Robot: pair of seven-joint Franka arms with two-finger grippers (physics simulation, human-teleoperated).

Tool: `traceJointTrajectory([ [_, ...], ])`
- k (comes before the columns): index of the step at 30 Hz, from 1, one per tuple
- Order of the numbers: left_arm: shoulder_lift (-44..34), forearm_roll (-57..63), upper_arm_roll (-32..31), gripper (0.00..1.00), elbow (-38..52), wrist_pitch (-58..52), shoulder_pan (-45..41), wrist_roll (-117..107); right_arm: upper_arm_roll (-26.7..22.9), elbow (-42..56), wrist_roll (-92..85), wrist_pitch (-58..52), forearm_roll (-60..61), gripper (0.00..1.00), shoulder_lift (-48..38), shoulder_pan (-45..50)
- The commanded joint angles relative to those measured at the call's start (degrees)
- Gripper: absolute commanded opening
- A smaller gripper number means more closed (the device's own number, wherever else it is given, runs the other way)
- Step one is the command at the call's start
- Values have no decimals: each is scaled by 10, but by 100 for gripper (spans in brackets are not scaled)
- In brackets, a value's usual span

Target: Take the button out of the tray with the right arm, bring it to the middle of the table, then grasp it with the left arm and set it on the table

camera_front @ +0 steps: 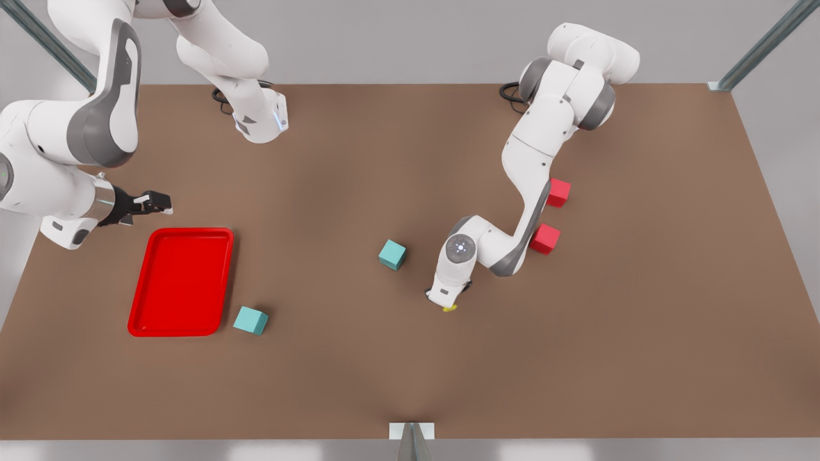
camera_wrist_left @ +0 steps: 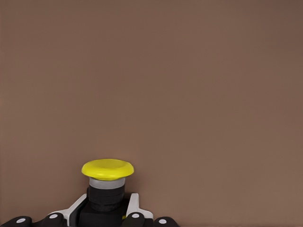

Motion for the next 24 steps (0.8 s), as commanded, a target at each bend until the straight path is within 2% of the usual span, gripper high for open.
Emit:
traceJointTrajectory([
  [1, 0, -5, 0, 43, 0, 0, 0, 5, 0, 1, -6, -1, 0, 100, -1, 1],
  [24, -23, -6, 0, 41, 1, -17, -7, -9, 0, -3, -4, -4, 1, 100, 13, 12],
])
